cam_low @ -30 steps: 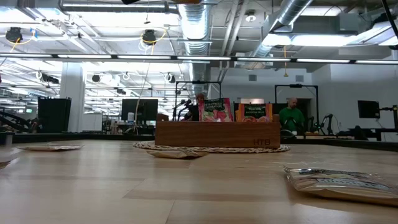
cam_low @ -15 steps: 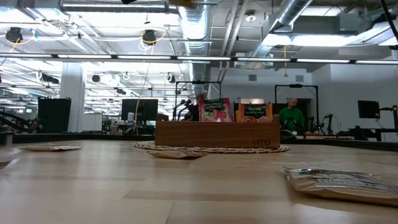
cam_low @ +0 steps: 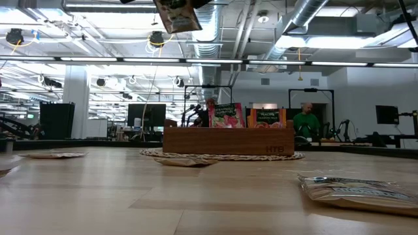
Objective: Pick & Place Tea
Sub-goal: Put the brown tea bag into the left section of the wooden organizer
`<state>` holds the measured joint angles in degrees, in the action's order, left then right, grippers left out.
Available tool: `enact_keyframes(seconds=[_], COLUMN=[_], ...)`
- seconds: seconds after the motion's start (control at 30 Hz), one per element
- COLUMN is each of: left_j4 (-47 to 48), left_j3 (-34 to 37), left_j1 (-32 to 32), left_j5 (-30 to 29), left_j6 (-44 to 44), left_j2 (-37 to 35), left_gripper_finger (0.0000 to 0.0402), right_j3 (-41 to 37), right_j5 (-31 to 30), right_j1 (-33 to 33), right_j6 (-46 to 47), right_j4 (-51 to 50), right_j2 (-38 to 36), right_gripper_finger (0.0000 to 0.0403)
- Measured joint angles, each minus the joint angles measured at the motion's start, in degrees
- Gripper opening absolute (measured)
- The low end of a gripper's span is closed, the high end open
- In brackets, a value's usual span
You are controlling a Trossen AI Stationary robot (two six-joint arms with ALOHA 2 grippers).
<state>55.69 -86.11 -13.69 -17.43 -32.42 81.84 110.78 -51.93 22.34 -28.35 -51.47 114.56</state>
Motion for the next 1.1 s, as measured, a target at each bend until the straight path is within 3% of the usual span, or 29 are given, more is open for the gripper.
enact_keyframes(seconds=[0.17,0.3,0.37,0.53,0.63,0.83,1.1], left_j4=[2.16,3.07,3.01,2.63,1.14,-0.91,-4.01], left_j3=[-0.02,-0.02,-0.02,-0.04,-0.04,-0.09,-0.09], left_j1=[0.00,-0.02,0.22,3.25,5.95,11.19,16.93], left_j5=[-0.91,-2.22,-3.25,-4.42,-4.47,-0.87,3.36], left_j6=[0.09,2.38,5.05,12.15,16.57,21.56,27.00], left_j2=[0.00,0.00,0.00,0.02,0.13,1.61,5.49], left_gripper_finger=[0.0000,0.0000,0.0000,0.0000,0.0000,0.0000,0.0000], right_j3=[0.00,0.00,0.11,-0.70,-4.41,-13.69,-23.54], right_j5=[-6.81,-11.14,-8.11,8.84,14.93,12.35,15.88], right_j1=[-0.24,-0.23,-0.22,-0.04,-0.28,0.18,-2.35], right_j6=[0.25,8.60,16.93,41.02,46.51,44.81,45.24], right_j4=[-4.01,-13.07,-20.38,-38.38,-37.84,-36.73,-25.20], right_j2=[0.00,-0.62,-0.95,-2.08,-3.44,-9.89,-29.40], right_gripper_finger=[0.0154,0.0181,0.0191,0.0198,0.0194,0.0173,0.0144])
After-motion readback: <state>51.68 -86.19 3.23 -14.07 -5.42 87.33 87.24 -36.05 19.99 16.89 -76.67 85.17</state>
